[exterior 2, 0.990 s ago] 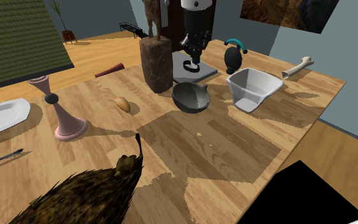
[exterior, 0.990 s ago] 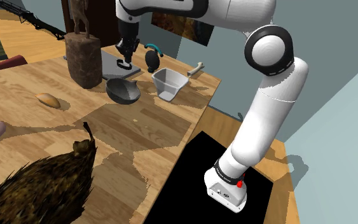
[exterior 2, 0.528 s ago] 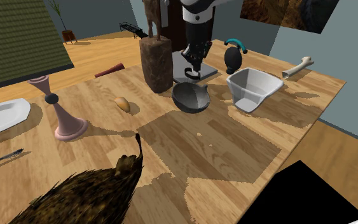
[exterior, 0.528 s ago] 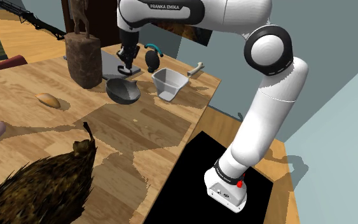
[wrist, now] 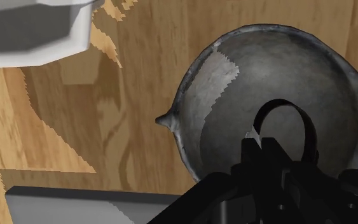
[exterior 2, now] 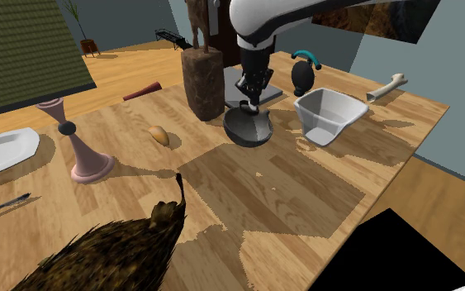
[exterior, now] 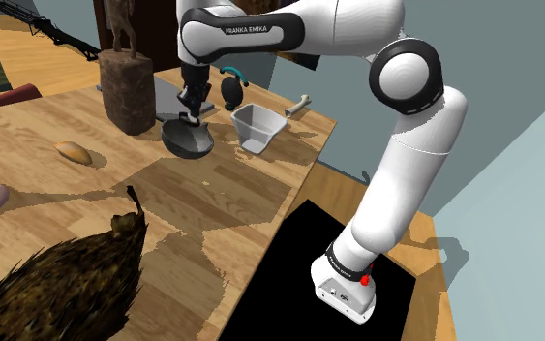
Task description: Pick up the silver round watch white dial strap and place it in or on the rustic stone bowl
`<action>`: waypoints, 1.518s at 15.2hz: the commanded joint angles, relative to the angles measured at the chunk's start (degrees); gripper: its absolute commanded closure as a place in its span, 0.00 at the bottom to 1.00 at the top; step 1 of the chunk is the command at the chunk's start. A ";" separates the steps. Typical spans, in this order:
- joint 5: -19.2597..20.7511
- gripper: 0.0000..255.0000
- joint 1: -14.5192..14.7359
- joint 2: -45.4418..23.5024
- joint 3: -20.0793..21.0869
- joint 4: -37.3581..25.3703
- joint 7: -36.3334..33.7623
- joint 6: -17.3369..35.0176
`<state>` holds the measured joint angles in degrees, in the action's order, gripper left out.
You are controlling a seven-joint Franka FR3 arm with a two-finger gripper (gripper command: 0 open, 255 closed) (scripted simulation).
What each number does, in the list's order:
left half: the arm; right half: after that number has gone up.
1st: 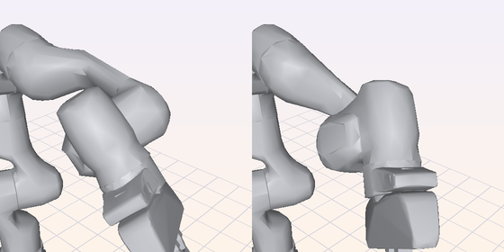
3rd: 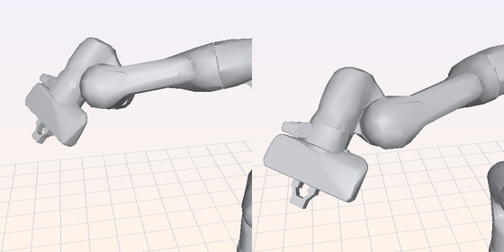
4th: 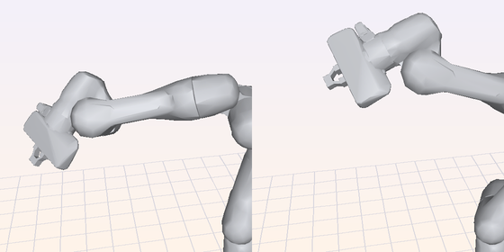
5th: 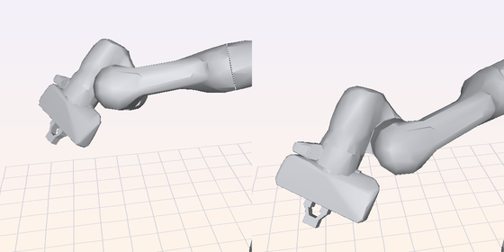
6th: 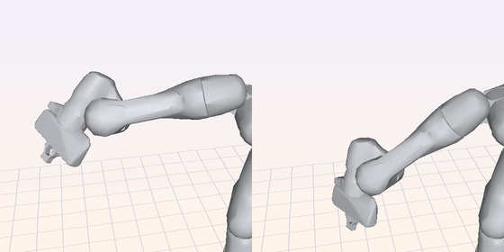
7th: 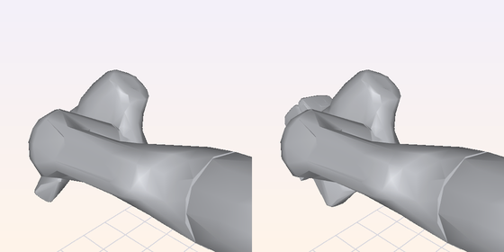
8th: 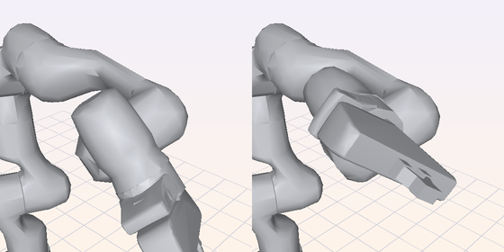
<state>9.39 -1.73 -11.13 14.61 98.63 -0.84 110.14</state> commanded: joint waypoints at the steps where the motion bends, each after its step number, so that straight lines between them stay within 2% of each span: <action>1: 0.14 1.00 0.00 -0.21 -0.03 1.28 -0.24 1.49; 10: 0.27 1.00 -0.01 -0.45 -0.06 2.09 -0.41 2.52; 11: 0.27 0.00 0.00 -0.45 -0.06 2.09 -0.41 2.52; 16: 0.27 0.00 0.00 -0.45 -0.06 2.09 -0.41 2.52; 20: -0.36 0.00 0.36 0.79 0.32 -3.55 0.06 -4.32; 23: -0.36 0.00 0.36 0.79 0.32 -3.55 0.06 -4.32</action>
<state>9.02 -1.41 -10.27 14.90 95.37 -0.75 106.09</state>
